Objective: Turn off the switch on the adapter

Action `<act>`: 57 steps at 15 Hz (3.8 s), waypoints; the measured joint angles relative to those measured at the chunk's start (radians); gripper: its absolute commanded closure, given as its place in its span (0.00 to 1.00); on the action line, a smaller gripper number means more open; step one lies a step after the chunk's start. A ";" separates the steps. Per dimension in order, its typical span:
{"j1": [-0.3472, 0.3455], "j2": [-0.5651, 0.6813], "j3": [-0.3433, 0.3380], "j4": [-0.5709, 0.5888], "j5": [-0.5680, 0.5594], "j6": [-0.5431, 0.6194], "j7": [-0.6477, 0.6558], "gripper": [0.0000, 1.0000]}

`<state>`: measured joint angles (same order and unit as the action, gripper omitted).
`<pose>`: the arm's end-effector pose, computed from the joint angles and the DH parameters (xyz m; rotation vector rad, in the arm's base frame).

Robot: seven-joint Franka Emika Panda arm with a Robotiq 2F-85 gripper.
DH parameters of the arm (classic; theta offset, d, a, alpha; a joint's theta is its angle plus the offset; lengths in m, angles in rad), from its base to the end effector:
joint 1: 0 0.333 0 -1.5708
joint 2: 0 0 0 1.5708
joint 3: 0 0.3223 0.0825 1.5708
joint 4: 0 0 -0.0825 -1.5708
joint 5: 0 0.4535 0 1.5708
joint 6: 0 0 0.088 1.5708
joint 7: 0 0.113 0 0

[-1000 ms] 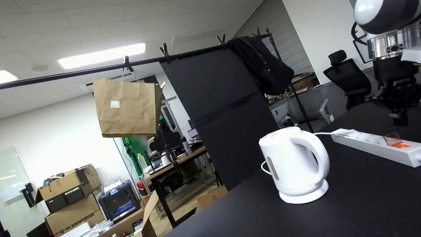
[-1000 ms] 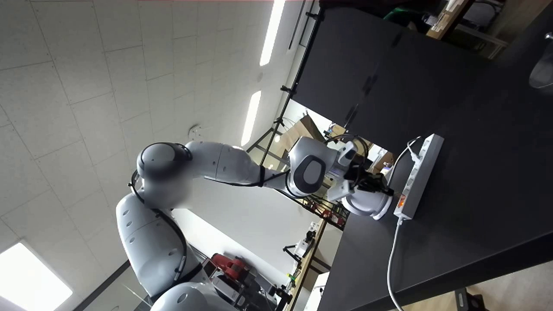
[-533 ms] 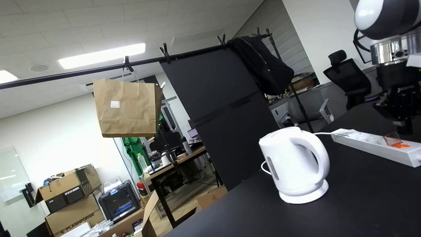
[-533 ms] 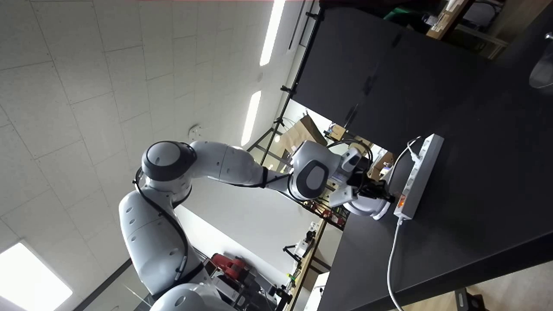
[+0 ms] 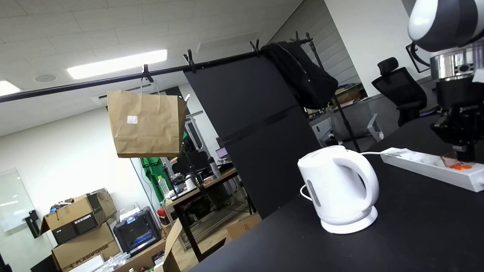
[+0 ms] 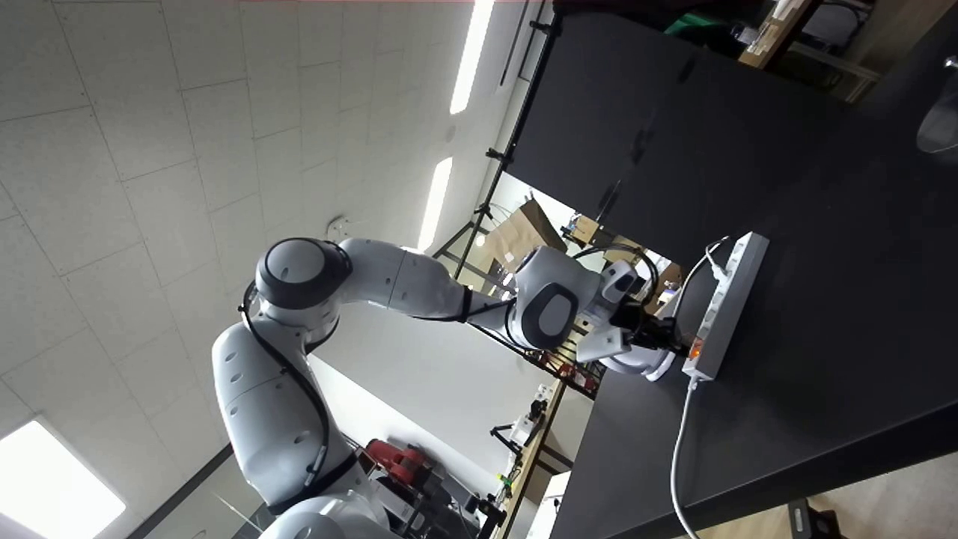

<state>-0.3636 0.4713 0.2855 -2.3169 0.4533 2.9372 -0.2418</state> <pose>0.5531 -0.0568 0.0925 -2.8694 0.4554 -0.2566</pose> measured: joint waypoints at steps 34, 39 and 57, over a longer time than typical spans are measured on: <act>0.086 0.073 -0.067 0.008 -0.207 0.198 0.015 1.00; 0.293 0.070 -0.250 -0.020 -0.299 0.285 0.096 1.00; 0.850 0.052 -0.623 -0.120 -0.239 0.334 0.174 1.00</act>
<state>0.4863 0.5236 -0.3378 -2.4371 0.2144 3.2709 -0.0677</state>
